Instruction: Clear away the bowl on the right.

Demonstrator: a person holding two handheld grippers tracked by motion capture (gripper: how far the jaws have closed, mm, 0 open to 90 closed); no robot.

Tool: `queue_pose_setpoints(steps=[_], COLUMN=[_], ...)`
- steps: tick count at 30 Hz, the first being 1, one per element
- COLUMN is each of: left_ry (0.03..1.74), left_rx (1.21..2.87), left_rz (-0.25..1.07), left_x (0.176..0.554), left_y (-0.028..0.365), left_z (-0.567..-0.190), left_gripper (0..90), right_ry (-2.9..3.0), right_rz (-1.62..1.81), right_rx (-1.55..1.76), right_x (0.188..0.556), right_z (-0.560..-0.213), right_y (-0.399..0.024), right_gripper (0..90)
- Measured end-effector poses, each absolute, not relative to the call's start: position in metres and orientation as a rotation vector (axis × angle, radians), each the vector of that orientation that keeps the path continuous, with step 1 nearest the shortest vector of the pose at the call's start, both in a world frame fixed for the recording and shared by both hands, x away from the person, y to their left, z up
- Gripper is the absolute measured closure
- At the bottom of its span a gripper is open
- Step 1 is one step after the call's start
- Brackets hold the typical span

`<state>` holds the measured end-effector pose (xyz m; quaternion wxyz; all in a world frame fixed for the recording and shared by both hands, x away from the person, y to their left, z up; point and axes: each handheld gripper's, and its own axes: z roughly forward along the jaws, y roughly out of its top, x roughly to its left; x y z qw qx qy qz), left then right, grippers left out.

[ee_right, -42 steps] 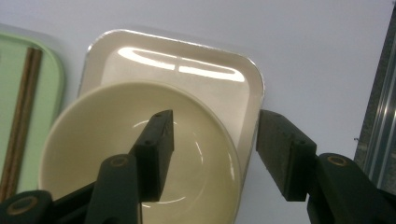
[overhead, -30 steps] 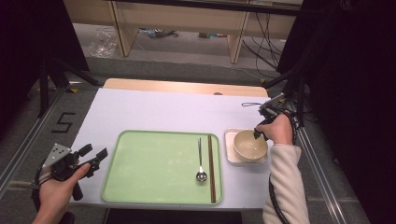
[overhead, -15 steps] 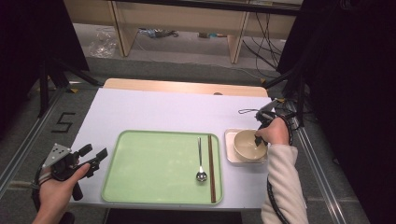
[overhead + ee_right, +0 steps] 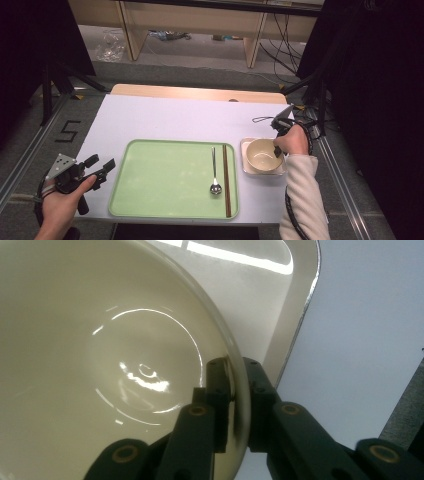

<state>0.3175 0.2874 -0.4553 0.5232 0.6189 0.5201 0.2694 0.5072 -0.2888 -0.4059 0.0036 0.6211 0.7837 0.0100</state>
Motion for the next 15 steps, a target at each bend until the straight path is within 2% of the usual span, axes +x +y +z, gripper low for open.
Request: queue_pose_setpoints(steps=[4,9,15], left_ry=[1.246,1.244,1.243], left_rx=[1.481,1.481,1.48], left_rz=[0.643,0.645,0.645], left_x=[0.317,0.317,0.317], left_y=[0.287,0.288,0.288], left_z=[-0.455,-0.455,-0.455], left_gripper=[32.1,32.1,32.1], right_ry=[2.494,2.418,2.418], right_rz=[0.012,0.02,0.037], right_rx=[1.818,1.882,1.813], right_x=[0.508,0.506,0.506], right_z=[-0.401,-0.398,-0.394], right_y=[-0.283,-0.272,-0.277], right_gripper=[86.5,86.4,86.4])
